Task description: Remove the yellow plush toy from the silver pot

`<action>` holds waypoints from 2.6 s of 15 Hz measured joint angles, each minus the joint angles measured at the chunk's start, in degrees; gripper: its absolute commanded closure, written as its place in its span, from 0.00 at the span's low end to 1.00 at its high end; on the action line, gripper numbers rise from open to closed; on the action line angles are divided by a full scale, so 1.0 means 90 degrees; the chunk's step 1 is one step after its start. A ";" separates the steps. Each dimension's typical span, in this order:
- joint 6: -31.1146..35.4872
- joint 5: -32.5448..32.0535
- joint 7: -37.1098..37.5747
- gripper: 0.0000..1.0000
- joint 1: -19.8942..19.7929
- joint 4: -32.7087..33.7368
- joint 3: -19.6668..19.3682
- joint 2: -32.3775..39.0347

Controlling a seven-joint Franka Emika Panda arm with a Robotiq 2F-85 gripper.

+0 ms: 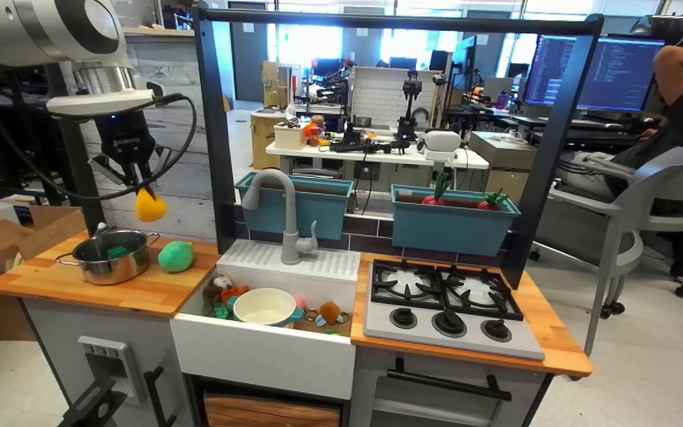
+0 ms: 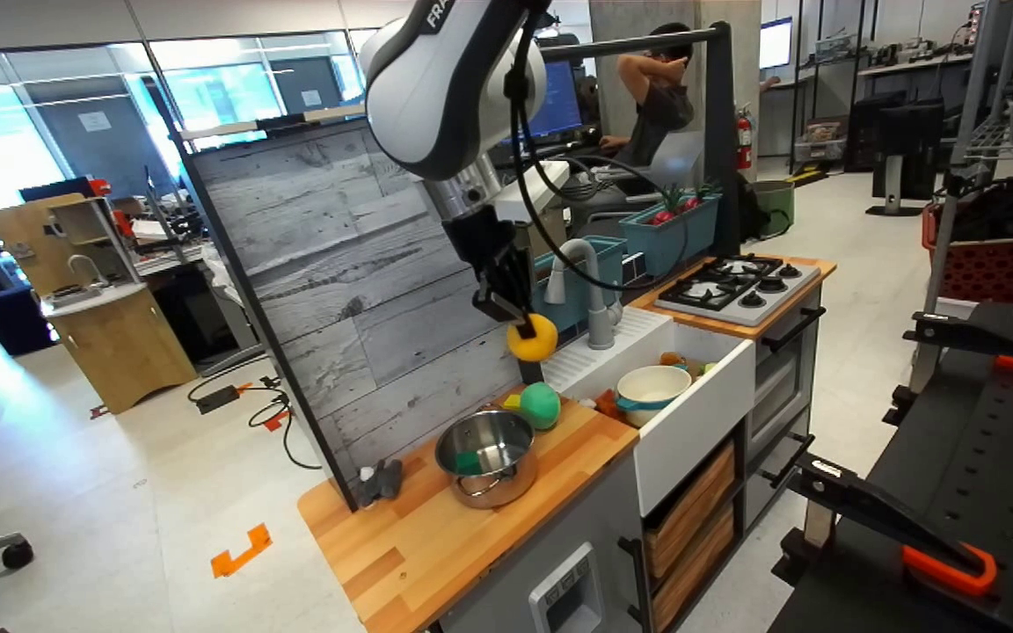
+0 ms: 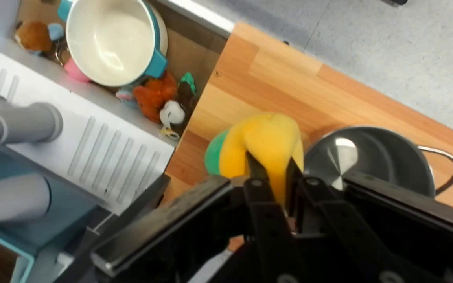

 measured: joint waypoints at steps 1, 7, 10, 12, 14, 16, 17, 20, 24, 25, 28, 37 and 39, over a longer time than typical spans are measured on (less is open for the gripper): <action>-0.0001 -0.0001 0.0081 0.97 -0.0024 -0.0313 -0.0029 -0.0148; 0.0066 -0.0041 0.0209 0.97 -0.0110 -0.2183 -0.0052 -0.1076; 0.0299 -0.0101 0.0209 0.97 -0.0112 -0.2917 -0.0047 -0.1499; 0.0640 -0.0170 0.0255 0.97 -0.0118 -0.3306 -0.0047 -0.1736; 0.0926 -0.0176 0.0407 0.97 -0.0133 -0.3619 -0.0048 -0.1932; 0.0970 -0.0168 0.0423 0.97 -0.0273 -0.3354 -0.0107 -0.1736; 0.0972 -0.0164 0.0417 0.97 -0.0412 -0.3030 -0.0139 -0.1476; 0.1008 -0.0132 0.0416 0.97 -0.0813 -0.1969 -0.0237 -0.0596; 0.0899 -0.0004 0.0383 0.97 -0.1065 -0.0693 -0.0250 0.0392; 0.0811 0.0004 0.0363 0.97 -0.1057 -0.0387 -0.0236 0.0597; 0.0435 0.0008 0.0241 0.97 -0.0925 0.0495 -0.0147 0.1104; -0.0597 0.0023 -0.0294 0.97 -0.0483 0.1855 0.0013 0.1983; -0.0770 0.0023 -0.0426 0.97 -0.0448 0.2053 0.0013 0.2133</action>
